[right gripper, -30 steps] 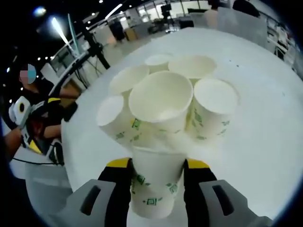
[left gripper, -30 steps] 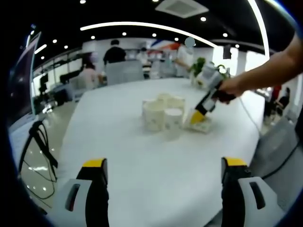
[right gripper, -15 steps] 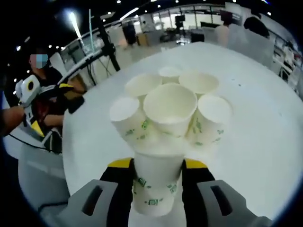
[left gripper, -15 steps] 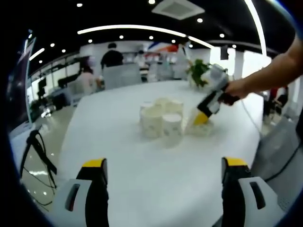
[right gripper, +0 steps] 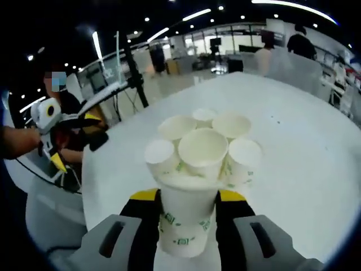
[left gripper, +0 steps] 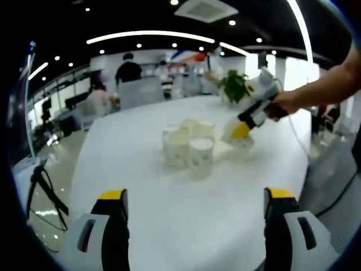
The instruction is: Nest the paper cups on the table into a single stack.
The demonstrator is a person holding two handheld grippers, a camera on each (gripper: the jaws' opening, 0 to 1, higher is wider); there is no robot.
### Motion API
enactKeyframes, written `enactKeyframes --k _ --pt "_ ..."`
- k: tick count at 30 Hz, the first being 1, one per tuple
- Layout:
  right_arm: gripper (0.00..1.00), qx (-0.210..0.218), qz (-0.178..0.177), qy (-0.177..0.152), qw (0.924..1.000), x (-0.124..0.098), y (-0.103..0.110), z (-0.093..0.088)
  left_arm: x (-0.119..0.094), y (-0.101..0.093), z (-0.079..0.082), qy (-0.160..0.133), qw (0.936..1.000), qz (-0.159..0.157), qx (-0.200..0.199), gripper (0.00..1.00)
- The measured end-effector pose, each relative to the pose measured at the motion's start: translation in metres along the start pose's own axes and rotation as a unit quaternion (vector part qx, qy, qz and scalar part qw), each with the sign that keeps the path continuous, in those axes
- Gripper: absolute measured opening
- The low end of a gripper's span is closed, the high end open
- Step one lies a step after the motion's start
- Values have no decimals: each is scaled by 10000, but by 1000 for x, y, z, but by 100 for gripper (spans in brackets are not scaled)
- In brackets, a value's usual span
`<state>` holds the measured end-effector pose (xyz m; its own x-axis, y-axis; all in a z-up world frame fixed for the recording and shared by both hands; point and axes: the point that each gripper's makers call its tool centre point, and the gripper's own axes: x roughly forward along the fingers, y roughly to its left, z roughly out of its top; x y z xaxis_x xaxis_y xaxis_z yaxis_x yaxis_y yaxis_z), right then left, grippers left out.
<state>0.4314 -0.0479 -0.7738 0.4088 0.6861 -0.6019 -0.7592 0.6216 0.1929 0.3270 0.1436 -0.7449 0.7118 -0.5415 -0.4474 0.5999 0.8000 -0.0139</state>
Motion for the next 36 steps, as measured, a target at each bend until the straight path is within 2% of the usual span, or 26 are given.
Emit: enactKeyframes --k 6,14,18,21,30,32,34,36 --pt "35 180 210 -684 9973 -17 -1 22 1 0 2 -9 10000 -5 14 99" --pt "35 154 172 -923 9955 -34 -4 31 2 -4 2 0 10000 -46 35 99" --pt "35 109 223 -1250 9918 -44 -1 46 3 -5 3 -13 10000 -46 39 99" --pt "35 -156 314 -1604 9864 -53 6 60 4 -6 3 -6 10000 -65 49 99" --pt "35 -267 230 -1812 9828 -61 2 66 7 -11 5 -18 9999 -105 37 99" --pt "35 -176 236 -2057 9782 -66 2 74 8 -13 4 -13 9999 -109 46 99" --pt "36 -120 402 -2472 9680 -75 7 88 8 -13 4 -14 9999 -115 36 99" --pt "36 -180 355 -2594 9650 -80 7 92 8 -14 4 -13 9999 -108 35 99"
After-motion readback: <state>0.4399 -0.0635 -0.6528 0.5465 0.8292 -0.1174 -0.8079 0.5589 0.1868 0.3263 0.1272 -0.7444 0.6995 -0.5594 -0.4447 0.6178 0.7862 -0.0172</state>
